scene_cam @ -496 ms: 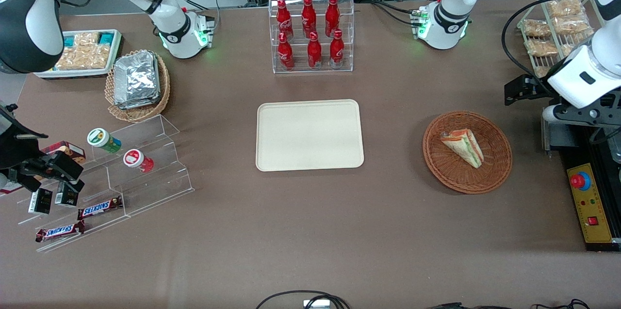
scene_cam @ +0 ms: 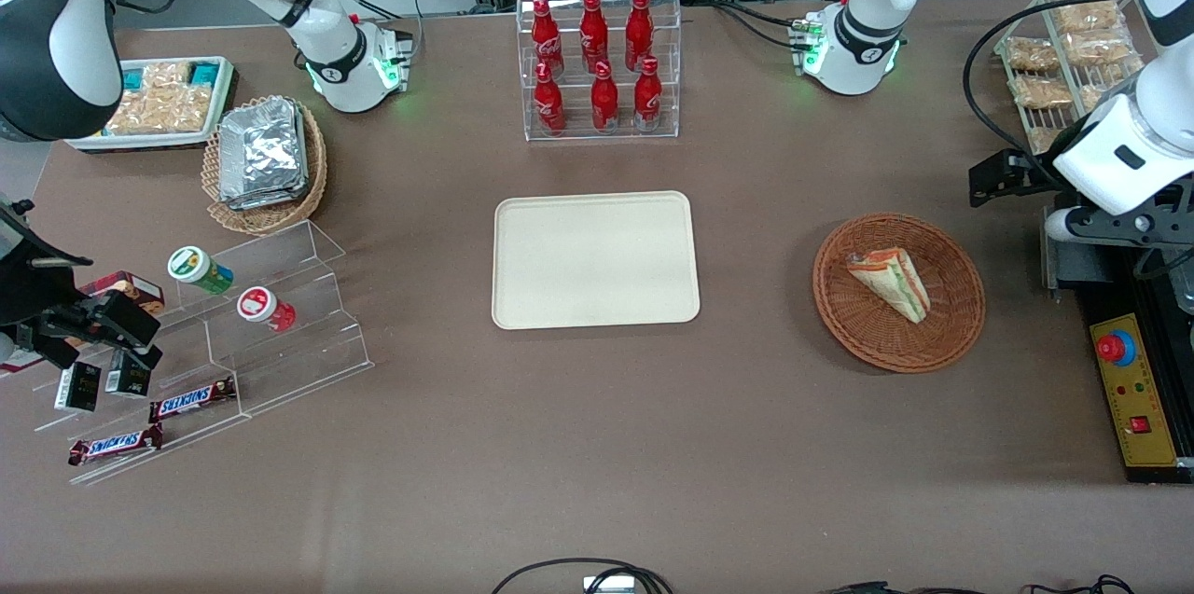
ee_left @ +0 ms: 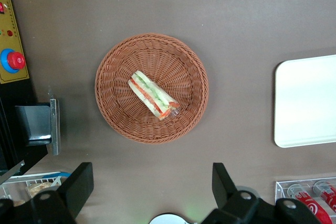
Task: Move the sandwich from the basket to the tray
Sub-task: 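Move the left gripper over the wrapped sandwich in the wicker basket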
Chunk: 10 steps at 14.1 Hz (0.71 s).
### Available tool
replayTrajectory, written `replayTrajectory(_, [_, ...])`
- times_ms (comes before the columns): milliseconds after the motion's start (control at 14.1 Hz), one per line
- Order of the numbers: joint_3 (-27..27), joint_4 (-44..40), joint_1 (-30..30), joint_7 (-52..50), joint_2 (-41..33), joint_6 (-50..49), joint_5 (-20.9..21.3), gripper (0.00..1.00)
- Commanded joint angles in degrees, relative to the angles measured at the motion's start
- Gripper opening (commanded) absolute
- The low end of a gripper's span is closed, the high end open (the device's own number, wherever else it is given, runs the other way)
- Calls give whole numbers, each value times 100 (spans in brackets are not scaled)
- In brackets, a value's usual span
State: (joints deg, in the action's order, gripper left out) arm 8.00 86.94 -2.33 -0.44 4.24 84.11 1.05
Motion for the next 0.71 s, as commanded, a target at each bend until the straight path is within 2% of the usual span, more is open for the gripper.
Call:
replayTrajectory(0, [-26, 339, 49, -280, 60, 358, 262, 100])
replayTrajectory(213, [-26, 1445, 49, -649, -2, 1437, 317, 100])
replayTrajectory(638, [-35, 2949, 13, -1572, 33, 3249, 317, 100])
